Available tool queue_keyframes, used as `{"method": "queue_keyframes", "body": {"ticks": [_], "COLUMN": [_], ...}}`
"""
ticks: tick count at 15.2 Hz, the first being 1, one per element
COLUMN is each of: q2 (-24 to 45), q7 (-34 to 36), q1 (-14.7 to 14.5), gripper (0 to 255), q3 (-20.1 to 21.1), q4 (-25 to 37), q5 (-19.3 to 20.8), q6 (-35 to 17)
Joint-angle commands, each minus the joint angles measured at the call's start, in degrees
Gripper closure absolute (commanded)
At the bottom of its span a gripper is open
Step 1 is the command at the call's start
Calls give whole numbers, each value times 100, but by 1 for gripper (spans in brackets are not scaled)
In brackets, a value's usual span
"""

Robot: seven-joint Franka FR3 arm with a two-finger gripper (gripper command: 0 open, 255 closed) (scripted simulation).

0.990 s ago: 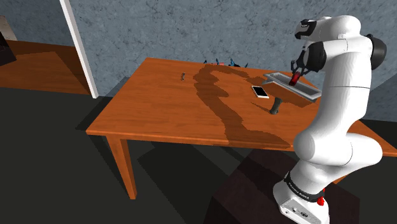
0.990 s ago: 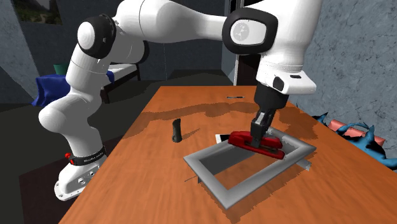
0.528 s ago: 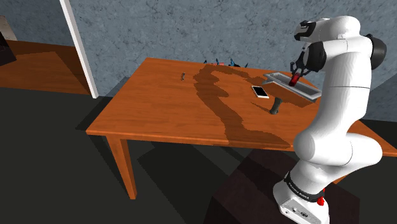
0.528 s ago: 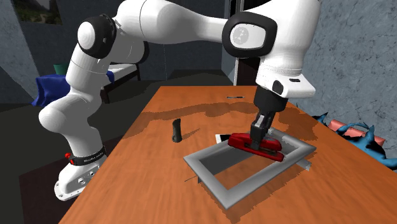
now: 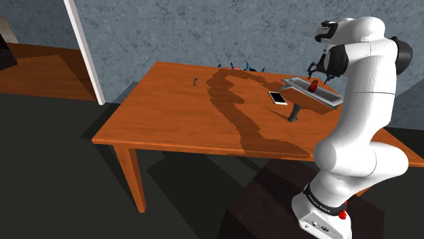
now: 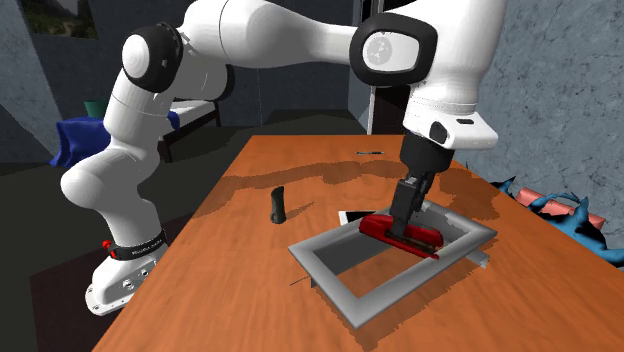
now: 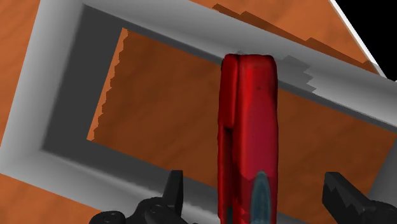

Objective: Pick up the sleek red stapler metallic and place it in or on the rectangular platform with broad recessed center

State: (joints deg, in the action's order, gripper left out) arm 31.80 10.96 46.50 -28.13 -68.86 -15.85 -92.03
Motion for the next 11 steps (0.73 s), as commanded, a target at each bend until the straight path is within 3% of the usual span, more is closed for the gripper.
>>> {"method": "queue_keyframes", "body": {"ticks": [1,3,11], "q2": [88,260,260], "q7": [24,58,58], "q1": [98,258,259], "gripper": [0,0,0], "q3": [6,28,29], "q4": [445,1086,1087], "q5": [-26,-85,-84], "q6": [352,809,810]}}
